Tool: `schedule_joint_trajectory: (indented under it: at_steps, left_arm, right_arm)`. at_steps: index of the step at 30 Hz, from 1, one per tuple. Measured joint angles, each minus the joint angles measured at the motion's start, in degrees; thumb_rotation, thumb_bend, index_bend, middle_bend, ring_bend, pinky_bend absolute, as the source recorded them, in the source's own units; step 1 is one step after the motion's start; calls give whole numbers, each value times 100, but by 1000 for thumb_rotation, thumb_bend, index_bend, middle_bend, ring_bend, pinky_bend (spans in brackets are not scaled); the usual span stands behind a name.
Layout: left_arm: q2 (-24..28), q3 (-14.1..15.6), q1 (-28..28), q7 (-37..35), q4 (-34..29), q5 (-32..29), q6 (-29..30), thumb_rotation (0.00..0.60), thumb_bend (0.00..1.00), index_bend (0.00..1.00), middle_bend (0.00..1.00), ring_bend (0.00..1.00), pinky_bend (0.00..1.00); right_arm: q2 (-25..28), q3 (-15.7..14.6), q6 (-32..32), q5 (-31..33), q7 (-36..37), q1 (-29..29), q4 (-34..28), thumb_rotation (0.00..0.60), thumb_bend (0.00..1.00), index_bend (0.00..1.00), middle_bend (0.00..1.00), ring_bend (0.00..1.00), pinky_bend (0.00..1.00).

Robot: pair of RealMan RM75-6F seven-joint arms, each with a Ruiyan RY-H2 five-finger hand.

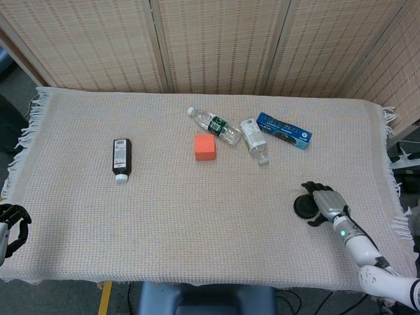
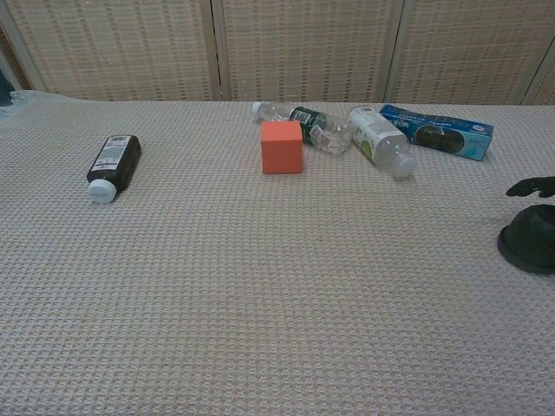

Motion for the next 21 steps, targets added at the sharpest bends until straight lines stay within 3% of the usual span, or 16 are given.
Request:
schedule_joint_trajectory:
  at_steps: [8,17,21]
  left_arm:
    - [-3,5,-5,17,0,1,-25,600,607,599,465,363,560]
    - [9,-14,4,-24,-2,-18,-7,600,606,598,466,363,560]
    - [14,-25,10,-50,0,-33,2,600,607,598,466,363,560]
  right_arm:
    - [-263,-107,-143,368,-15,283,337,600,102,0,0,0,131]
    - [-397,-200,-174,392,98,391,489,600,111,1,0,0,164]
    - [-411,-252,-150,346,122,403,484,600,120,47,18,23,211]
